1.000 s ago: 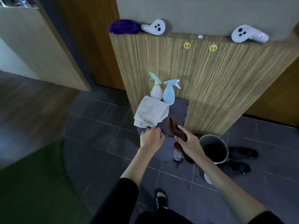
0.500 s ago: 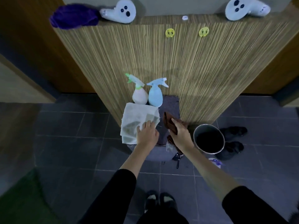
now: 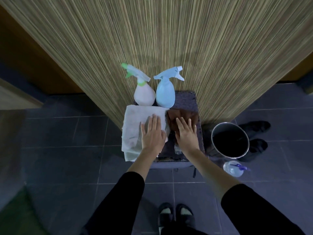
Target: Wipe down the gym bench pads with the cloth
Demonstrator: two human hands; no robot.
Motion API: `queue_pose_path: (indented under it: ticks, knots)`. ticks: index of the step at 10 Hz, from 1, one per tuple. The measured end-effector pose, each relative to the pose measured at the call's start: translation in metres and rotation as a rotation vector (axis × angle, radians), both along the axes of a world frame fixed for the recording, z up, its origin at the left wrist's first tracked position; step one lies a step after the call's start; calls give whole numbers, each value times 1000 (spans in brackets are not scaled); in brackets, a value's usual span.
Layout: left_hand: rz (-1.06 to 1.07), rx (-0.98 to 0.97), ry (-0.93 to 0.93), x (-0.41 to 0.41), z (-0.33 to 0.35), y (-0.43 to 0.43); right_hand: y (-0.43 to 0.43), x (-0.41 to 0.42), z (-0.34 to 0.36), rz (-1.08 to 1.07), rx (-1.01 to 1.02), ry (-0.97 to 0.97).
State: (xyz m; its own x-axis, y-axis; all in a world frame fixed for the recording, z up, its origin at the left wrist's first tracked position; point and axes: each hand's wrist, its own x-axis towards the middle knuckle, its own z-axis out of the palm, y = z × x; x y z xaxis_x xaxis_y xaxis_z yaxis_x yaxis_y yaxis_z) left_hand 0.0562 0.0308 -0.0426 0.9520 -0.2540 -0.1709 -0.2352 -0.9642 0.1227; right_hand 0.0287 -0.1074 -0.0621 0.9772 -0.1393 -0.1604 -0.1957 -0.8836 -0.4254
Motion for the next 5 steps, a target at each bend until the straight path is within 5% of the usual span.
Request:
queue_pose_path:
  ticks: [5]
  knots:
    - [12, -79, -130, -21, -29, 6, -8, -34, -5, 58, -16, 27]
